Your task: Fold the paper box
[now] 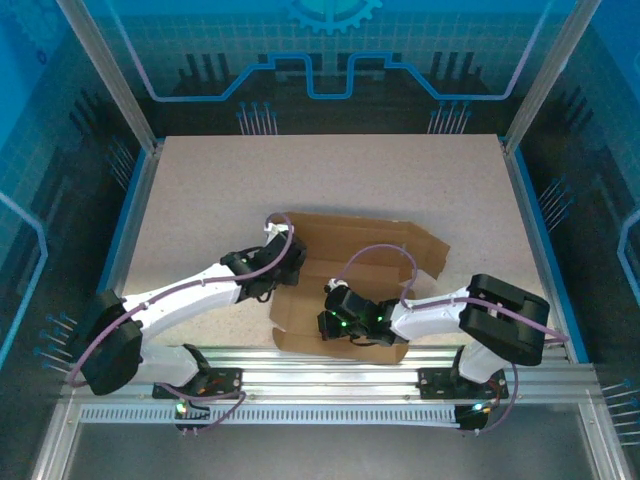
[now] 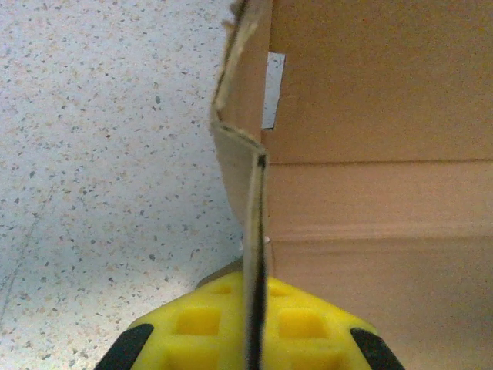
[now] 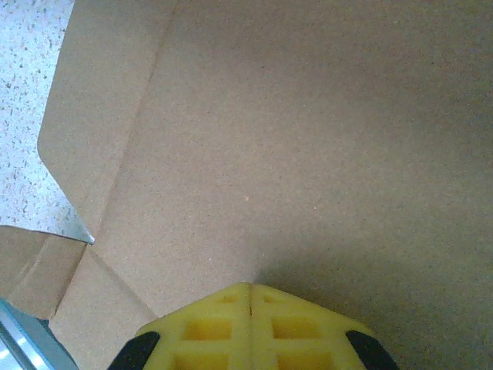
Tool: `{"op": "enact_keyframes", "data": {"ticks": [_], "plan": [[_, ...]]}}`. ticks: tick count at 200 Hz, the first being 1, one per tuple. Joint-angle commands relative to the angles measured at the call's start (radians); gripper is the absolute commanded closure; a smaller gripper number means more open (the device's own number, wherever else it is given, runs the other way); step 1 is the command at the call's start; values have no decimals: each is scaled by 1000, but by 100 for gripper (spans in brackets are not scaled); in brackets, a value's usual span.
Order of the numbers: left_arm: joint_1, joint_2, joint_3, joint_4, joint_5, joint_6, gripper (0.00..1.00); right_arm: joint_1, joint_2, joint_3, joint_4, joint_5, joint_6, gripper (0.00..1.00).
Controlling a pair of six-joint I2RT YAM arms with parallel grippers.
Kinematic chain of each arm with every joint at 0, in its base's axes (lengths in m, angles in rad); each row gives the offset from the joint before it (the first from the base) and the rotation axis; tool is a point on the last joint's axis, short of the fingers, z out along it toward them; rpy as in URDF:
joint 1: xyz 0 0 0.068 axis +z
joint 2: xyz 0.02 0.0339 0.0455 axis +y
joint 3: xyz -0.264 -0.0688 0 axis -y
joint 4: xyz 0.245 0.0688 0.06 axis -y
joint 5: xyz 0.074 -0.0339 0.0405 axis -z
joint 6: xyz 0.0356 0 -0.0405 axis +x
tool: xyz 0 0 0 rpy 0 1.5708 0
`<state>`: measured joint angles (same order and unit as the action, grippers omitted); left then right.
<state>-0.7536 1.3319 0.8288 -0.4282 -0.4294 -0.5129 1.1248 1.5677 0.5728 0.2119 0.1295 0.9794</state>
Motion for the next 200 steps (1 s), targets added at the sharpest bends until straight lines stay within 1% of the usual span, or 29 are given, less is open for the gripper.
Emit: {"op": "enact_keyframes", "data": {"ticks": [1,26,58,85,112,129,175,200], "plan": [[16,35,-48,-144,188,34,94,1,50,24,-14,19,-5,95],[29,19,-59,-135,194,44,95,-4,76,40,-2,15,-7,95],[76,13,-65,-135,192,82,94,-21,98,48,28,-4,-5,95],[109,7,-94,-73,222,113,94,-23,72,55,28,-4,-30,95],[114,8,-106,-34,217,144,93,-41,13,62,10,-37,-77,91],[114,12,-111,-18,219,146,93,-58,-36,73,-14,-67,-133,90],[113,-10,-126,15,228,142,92,-118,-209,135,-183,-103,-265,86],[112,-11,-125,24,235,153,92,-171,-304,205,-302,-124,-334,82]]}}
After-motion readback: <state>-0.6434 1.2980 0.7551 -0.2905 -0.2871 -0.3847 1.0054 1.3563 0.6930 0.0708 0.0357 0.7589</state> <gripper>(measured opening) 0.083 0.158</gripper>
